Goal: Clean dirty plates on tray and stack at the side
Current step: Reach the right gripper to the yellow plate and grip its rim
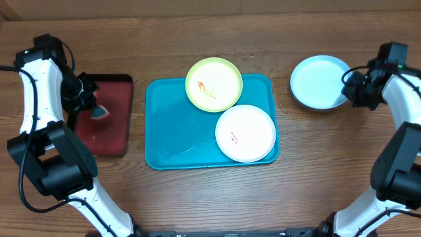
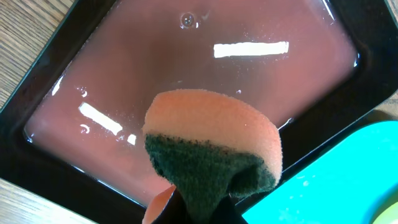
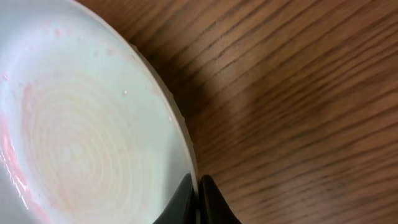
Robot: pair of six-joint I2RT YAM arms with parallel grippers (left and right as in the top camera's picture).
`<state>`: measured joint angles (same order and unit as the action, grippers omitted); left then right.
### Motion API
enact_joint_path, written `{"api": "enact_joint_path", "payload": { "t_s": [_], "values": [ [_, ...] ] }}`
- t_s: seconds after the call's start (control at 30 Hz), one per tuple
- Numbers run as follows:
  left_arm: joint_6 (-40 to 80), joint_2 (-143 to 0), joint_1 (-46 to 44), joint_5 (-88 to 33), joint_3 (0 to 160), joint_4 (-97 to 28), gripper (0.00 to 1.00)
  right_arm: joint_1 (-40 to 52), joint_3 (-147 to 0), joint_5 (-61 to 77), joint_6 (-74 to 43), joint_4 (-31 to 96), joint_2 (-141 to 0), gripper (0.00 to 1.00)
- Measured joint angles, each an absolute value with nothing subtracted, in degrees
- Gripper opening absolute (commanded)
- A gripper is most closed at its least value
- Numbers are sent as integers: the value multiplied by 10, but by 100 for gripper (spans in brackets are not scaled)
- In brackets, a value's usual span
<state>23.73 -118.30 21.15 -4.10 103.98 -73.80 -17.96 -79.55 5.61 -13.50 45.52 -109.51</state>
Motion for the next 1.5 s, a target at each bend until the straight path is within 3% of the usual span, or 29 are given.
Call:
{"api": "enact_joint_path", "payload": {
  "t_s": [0.03,0.1,0.17,0.4,0.5,0.6,0.8,0.9,1.13,1.3,1.5],
  "values": [
    [237,-1183,211,-41,1040,-738,4,-179,-784,57,-135,445,-1095,4],
    [237,-1183,211,-41,1040,-740,4,-178,-764,58,-136,429,-1095,29],
    [237,-1183,211,-41,1040,-740,4,-179,-754,60,-138,427,-1095,48],
    [237,-1183,211,-41,1040,-740,4,-179,-801,84,-135,521,-1095,56],
    [237,-1183,211,-44,1040,-740,4,-178,-868,133,-120,555,-1095,73],
    [237,-1183,211,-48,1040,-740,4,-160,-935,220,-103,520,-1093,79],
    [236,-1183,211,-51,1040,-741,4,-51,-945,258,-93,431,-1092,75],
    [236,-1183,211,-53,1040,-741,4,32,-945,224,-91,389,-1105,59],
    [236,-1183,211,-54,1040,-743,4,184,-945,53,-86,298,-1208,59],
    [236,-1183,211,-54,1040,-743,4,217,-944,-9,-62,272,-1251,59],
    [236,-1183,211,-54,1040,-743,4,222,-944,-21,-39,249,-1261,51]
  ]
}}
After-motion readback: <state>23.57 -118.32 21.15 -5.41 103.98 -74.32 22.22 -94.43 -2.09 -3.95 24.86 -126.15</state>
